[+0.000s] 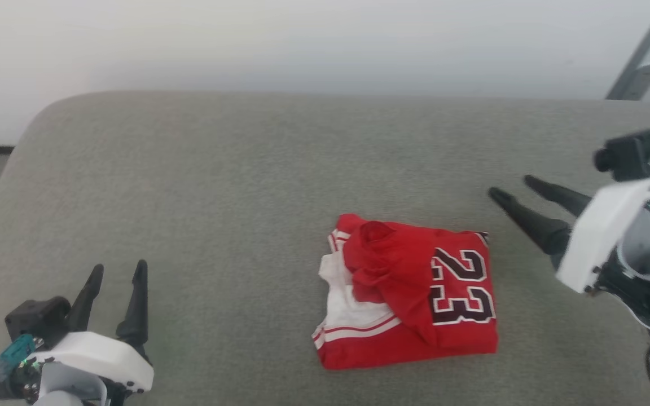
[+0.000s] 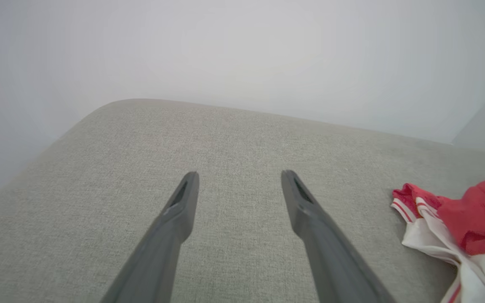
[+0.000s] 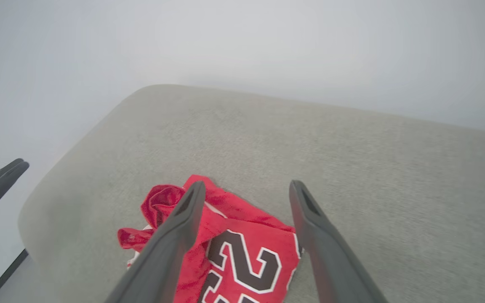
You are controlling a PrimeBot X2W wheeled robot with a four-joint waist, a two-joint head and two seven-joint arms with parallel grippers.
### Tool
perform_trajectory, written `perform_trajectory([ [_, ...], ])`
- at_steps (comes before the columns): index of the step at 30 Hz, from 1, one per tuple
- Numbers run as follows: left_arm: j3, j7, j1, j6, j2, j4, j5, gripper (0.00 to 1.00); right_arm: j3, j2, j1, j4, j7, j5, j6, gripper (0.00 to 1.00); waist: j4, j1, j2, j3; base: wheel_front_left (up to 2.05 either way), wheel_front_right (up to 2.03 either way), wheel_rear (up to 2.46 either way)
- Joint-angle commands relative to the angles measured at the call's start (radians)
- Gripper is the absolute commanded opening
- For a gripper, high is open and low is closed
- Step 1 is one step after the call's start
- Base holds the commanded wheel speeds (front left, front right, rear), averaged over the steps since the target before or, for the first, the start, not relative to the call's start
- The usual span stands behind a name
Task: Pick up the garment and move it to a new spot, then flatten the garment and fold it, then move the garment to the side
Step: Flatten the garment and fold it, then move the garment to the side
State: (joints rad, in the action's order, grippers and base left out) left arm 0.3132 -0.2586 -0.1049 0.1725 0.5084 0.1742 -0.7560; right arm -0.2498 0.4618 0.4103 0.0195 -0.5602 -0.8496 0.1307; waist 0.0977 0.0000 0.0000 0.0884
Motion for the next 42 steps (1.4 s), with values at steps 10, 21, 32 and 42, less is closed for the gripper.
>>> perform_trajectory([
  [10,-0.059,-0.007,0.078,-0.010,0.008,0.001,0.026,1.00,-0.035,0.128,-0.107,0.086,0.415,0.068,0.000,1.00,-0.113,0.0000,0.0000,-0.055,0.00,0.00,0.00],
  [21,-0.127,-0.007,0.152,-0.046,-0.004,0.020,0.054,1.00,-0.075,0.160,-0.171,0.294,0.732,0.108,0.000,1.00,-0.152,0.0000,0.0000,-0.093,0.00,0.00,0.00],
  [32,-0.188,-0.007,0.185,-0.066,-0.023,0.026,0.092,1.00,-0.046,0.144,-0.210,0.358,0.802,0.107,0.000,1.00,-0.147,0.0000,0.0000,-0.103,0.00,0.00,0.00],
  [42,-0.206,-0.007,0.180,-0.080,-0.033,0.032,0.118,1.00,-0.047,0.151,-0.216,0.378,0.817,0.078,0.000,1.00,-0.137,0.0000,0.0000,-0.106,0.00,0.00,0.00],
])
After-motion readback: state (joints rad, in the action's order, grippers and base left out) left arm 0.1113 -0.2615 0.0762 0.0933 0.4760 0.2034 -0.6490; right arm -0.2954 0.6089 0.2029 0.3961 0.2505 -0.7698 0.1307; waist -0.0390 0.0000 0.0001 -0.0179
